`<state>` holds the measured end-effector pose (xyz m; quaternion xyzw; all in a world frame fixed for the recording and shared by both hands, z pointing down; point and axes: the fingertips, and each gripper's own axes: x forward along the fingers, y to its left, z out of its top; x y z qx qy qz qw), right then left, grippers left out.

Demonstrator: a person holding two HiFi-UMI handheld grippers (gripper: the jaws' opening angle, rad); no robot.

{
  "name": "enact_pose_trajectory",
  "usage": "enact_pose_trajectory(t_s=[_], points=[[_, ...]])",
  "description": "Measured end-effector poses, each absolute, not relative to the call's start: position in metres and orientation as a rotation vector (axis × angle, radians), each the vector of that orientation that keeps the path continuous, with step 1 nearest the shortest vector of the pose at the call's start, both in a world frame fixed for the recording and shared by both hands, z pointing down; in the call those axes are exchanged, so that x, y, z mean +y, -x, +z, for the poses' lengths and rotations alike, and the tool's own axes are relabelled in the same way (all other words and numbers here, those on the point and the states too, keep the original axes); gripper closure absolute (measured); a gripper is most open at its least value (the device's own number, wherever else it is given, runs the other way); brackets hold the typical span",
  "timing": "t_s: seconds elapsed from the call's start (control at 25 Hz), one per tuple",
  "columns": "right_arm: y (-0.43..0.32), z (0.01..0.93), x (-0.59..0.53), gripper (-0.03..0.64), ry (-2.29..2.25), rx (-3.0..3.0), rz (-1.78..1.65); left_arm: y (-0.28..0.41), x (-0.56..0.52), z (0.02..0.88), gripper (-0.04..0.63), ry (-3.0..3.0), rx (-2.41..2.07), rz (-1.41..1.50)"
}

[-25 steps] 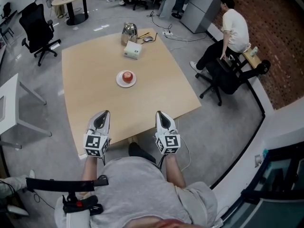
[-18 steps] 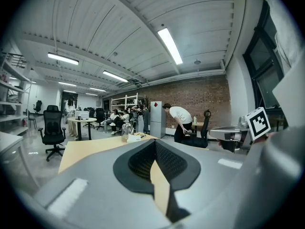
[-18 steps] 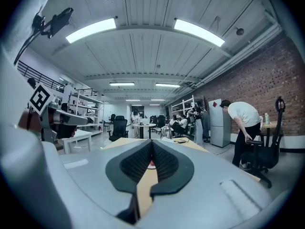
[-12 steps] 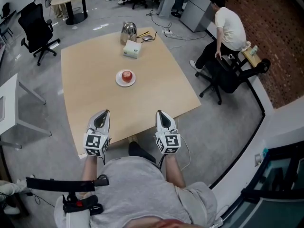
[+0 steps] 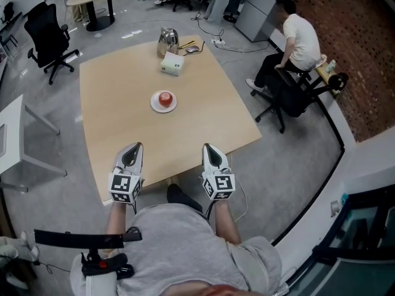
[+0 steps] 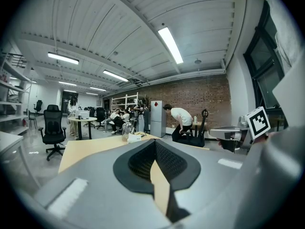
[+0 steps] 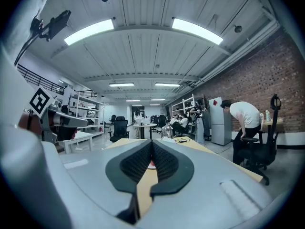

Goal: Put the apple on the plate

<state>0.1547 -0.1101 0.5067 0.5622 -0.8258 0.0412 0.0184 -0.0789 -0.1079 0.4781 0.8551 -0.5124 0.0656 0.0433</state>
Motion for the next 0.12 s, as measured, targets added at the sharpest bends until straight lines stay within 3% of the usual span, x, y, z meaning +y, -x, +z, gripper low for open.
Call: enact_pose_trajectory(t_s=[0.12], points=[[-0.1546, 0.5055, -0.1103, 0.611, -1.747, -2.567, 0.130, 0.0779, -0.1079, 0.4775, 0.575, -2.616, -1.564, 0.203]])
